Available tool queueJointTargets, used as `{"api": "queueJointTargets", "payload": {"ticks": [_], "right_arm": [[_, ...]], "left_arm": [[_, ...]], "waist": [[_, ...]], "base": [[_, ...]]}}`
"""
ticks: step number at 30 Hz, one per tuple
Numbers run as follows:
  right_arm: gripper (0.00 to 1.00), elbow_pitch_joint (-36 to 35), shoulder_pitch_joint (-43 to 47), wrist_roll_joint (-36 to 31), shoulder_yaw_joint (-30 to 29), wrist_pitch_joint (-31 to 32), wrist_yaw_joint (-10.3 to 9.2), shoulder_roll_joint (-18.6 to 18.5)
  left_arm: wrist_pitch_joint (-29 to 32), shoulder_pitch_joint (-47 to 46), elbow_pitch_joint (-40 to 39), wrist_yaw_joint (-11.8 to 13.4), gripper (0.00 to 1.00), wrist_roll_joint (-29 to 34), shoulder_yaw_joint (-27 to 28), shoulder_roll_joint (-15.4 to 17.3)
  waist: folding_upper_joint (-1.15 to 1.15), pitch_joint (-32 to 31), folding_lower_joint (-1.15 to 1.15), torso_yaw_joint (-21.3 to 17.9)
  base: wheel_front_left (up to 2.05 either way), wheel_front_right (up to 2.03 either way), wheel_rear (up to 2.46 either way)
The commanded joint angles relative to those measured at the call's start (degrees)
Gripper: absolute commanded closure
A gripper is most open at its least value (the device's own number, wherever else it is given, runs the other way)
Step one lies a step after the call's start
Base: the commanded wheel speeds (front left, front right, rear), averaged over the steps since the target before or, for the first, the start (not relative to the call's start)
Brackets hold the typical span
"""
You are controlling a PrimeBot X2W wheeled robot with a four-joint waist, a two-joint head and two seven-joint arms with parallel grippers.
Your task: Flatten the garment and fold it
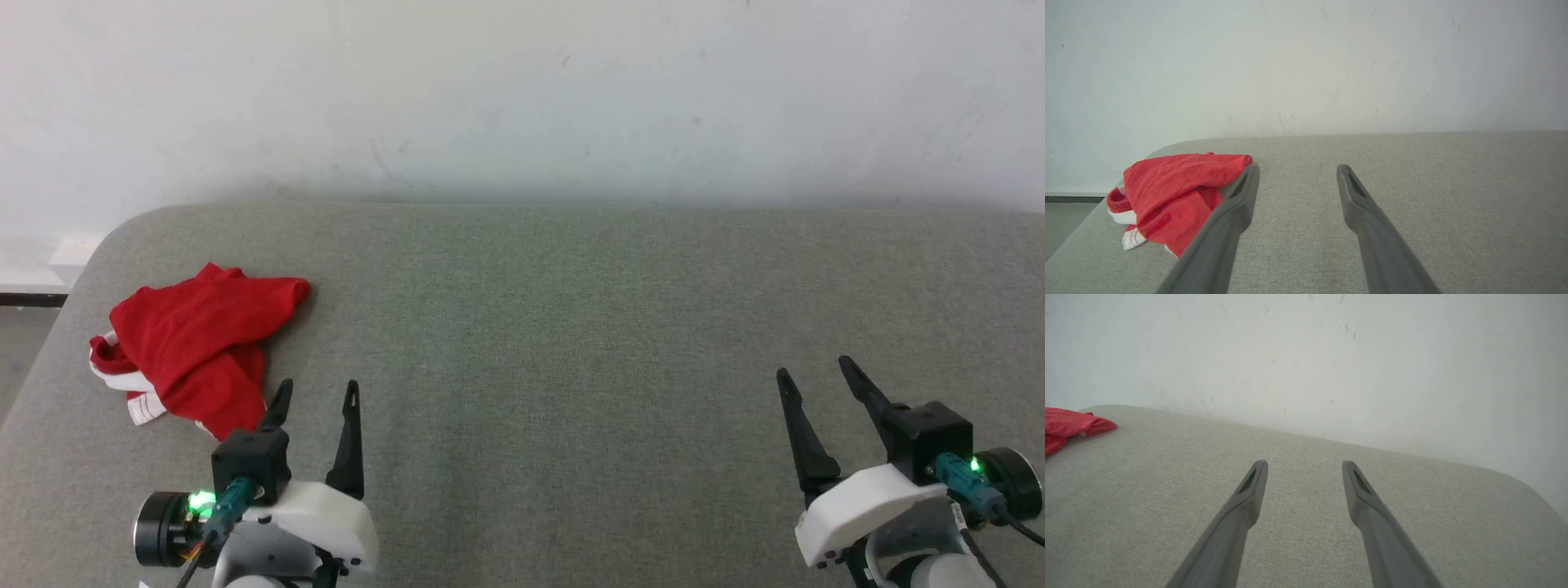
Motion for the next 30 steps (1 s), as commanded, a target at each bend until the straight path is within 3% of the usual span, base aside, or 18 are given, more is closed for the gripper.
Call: {"api": "queueJointTargets", "payload": {"ticks": [1, 16, 30], "right_arm": [[0.00, 0.16, 0.04, 0.55, -0.30, -0.61, -0.01, 0.01], [0.00, 0.94, 0.70, 0.95, -0.84, -2.28, -0.02, 0.05], [0.00, 1.02, 1.49, 2.04, -0.36, -3.95, -0.03, 0.08]], "left_arm": [[-0.64, 0.18, 0.01, 0.33, 0.00, -0.30, -0.19, -0.01], [-2.32, 1.27, 0.19, 0.79, 0.00, -1.14, -0.53, -0.05], [-3.99, 2.60, -0.25, 1.08, 0.00, -1.39, -0.44, -0.08]], "waist": [[0.00, -0.02, 0.00, 0.01], [0.00, -0.84, 0.00, 1.00], [0.00, -1.69, 0.00, 5.28]], "base": [[0.00, 0.00, 0.00], [0.00, 0.00, 0.00], [0.00, 0.00, 0.00]]}}
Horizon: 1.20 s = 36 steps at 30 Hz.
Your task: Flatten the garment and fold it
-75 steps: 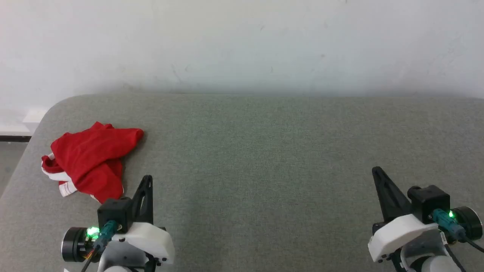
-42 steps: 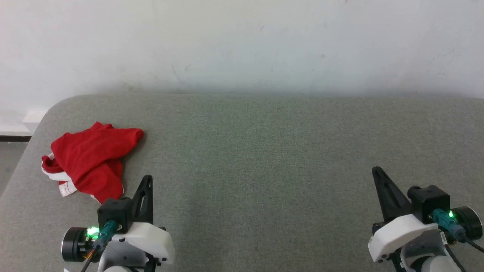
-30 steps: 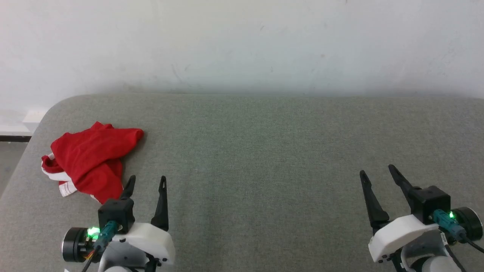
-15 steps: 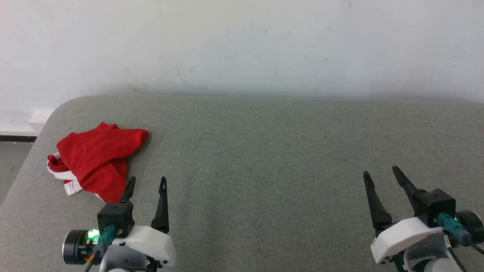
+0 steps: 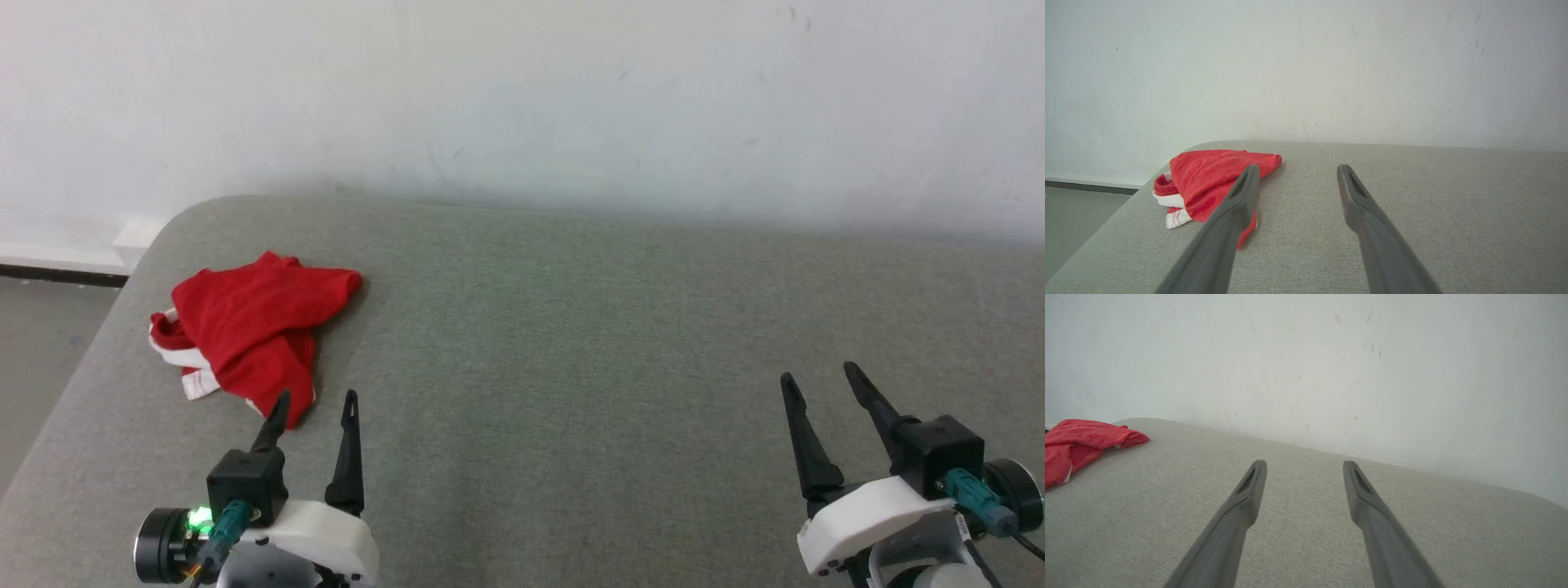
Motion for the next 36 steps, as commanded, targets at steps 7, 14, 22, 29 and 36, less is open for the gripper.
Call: {"api": "queueJointTargets", "payload": {"ticks": [7, 14, 22, 29, 36], "right_arm": [[0.00, 0.31, 0.85, 1.00, 0.22, -1.31, -0.04, 0.09], [0.00, 0.54, 1.28, 1.76, 0.26, -2.15, -0.05, 0.11], [0.00, 0.71, 1.75, 2.61, 0.31, -3.10, -0.05, 0.13], [0.00, 1.04, 2.07, 3.49, 0.59, -3.94, -0.06, 0.14], [0.00, 1.33, 2.13, 4.10, 0.91, -4.78, -0.07, 0.16]], "left_arm": [[-1.31, 1.58, -0.50, 0.31, 0.00, -0.19, -0.01, -0.09], [-2.15, 2.31, -0.76, 0.41, 0.00, -0.24, -0.09, -0.11], [-3.10, 3.06, -1.02, 0.12, 0.00, -0.20, -0.05, -0.08], [-3.94, 3.61, -1.14, -0.19, 0.00, -0.20, -0.06, 0.00], [-4.78, 4.01, -1.16, -0.36, 0.00, -0.24, -0.28, -0.02]], "waist": [[0.00, -0.67, 0.00, 3.06], [0.00, -1.26, 0.00, 5.71], [0.00, -1.97, 0.00, 8.92], [0.00, -2.28, 0.00, 11.77], [0.00, -2.10, 0.00, 14.36]], "base": [[0.00, 0.00, 0.00], [0.00, 0.00, 0.00], [0.00, 0.00, 0.00], [0.00, 0.00, 0.00], [0.00, 0.00, 0.00]]}}
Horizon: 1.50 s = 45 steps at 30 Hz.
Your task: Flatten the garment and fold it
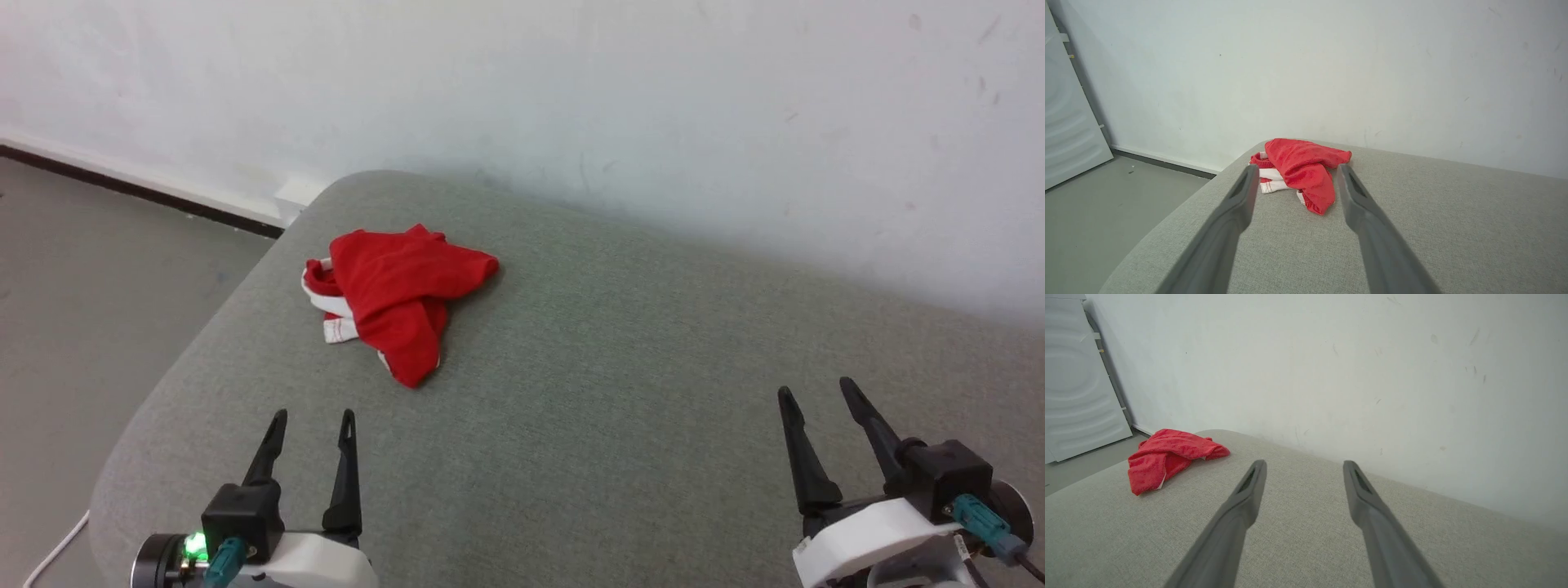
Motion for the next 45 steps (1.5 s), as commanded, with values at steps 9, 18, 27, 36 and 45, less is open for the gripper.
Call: {"api": "queueJointTargets", "payload": {"ticks": [9, 18, 27, 36, 45], "right_arm": [[0.00, 0.55, 0.54, 1.34, 0.33, -1.74, -0.08, 0.16], [0.00, 0.85, 0.85, 1.87, 0.55, -2.82, -0.08, 0.18], [0.00, 1.15, 1.21, 2.48, 0.72, -3.78, -0.09, 0.20], [0.00, 1.69, 1.42, 3.27, 1.02, -4.85, -0.10, 0.22], [0.00, 3.03, 1.62, 3.37, -0.47, -5.93, -0.11, 0.24]], "left_arm": [[-1.78, 0.91, -0.17, -0.11, 0.00, -0.40, -0.51, -0.08], [-2.86, 1.26, -0.10, -0.01, 0.00, -0.62, -0.98, -0.13], [-3.82, 1.67, -0.09, 0.08, 0.00, -0.80, -1.52, -0.17], [-4.89, 2.35, -0.28, 0.06, 0.00, -0.95, -1.41, -0.20], [-5.97, 2.97, 0.13, 0.00, 0.00, -1.60, -1.55, -0.23]], "waist": [[0.00, 0.32, 0.00, 3.75], [0.00, 0.37, 0.00, 6.16], [0.00, 0.10, 0.00, 8.50], [0.00, -0.16, 0.00, 10.87], [0.00, 0.00, 0.00, 12.32]], "base": [[0.00, 0.00, 0.00], [0.00, 0.00, 0.00], [0.00, 0.00, 0.00], [0.00, 0.00, 0.00], [0.00, 0.00, 0.00]]}}
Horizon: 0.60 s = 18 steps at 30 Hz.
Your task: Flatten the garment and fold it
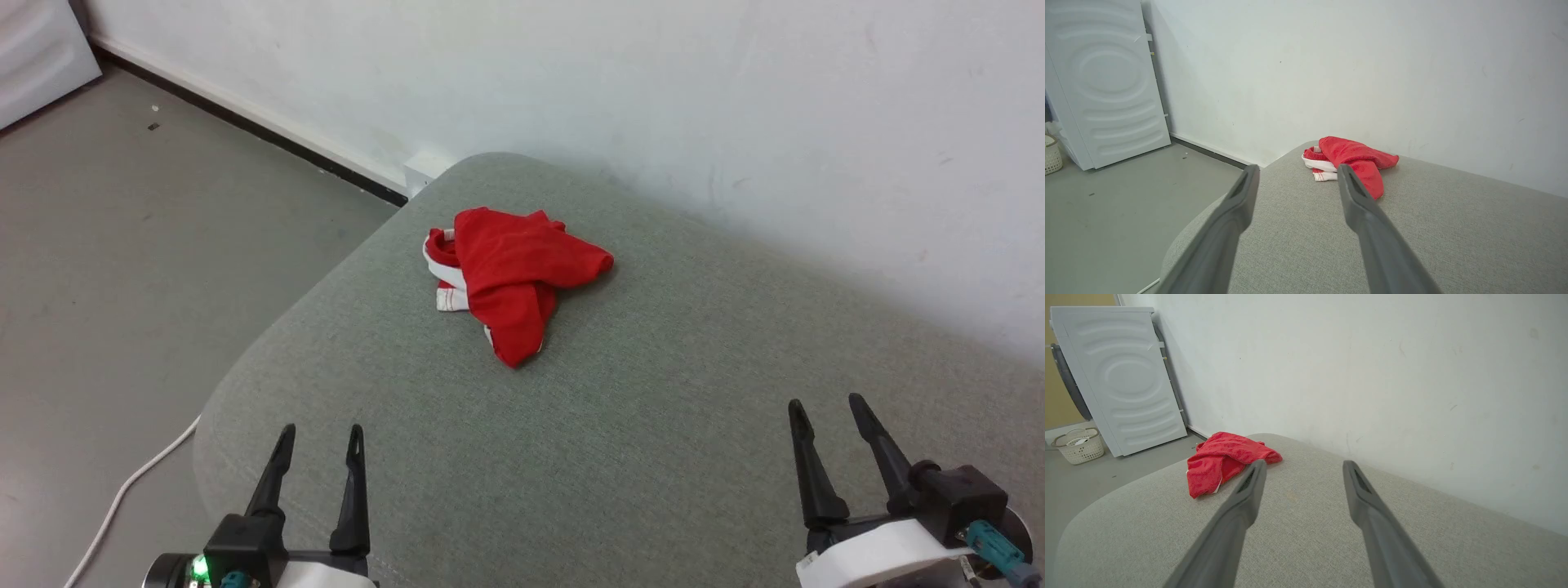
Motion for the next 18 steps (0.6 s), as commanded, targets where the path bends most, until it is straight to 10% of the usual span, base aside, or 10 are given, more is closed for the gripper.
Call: {"api": "queueJointTargets", "payload": {"ticks": [1, 18], "right_arm": [[0.00, 0.24, 0.49, 0.45, -0.10, -0.62, -0.11, 0.19], [0.00, -1.32, -1.11, -3.18, 0.41, -1.80, -0.12, 0.22]], "left_arm": [[-0.60, 0.66, 0.10, 0.04, 0.00, -0.54, -0.14, -0.21], [-1.78, -7.27, 0.63, -4.06, 0.00, -3.31, 1.28, 1.61]], "waist": [[-0.01, 0.01, 0.00, 0.31], [-0.01, 7.50, 0.00, -3.29]], "base": [[0.00, 0.00, 0.00], [0.00, 0.00, 0.00]]}}
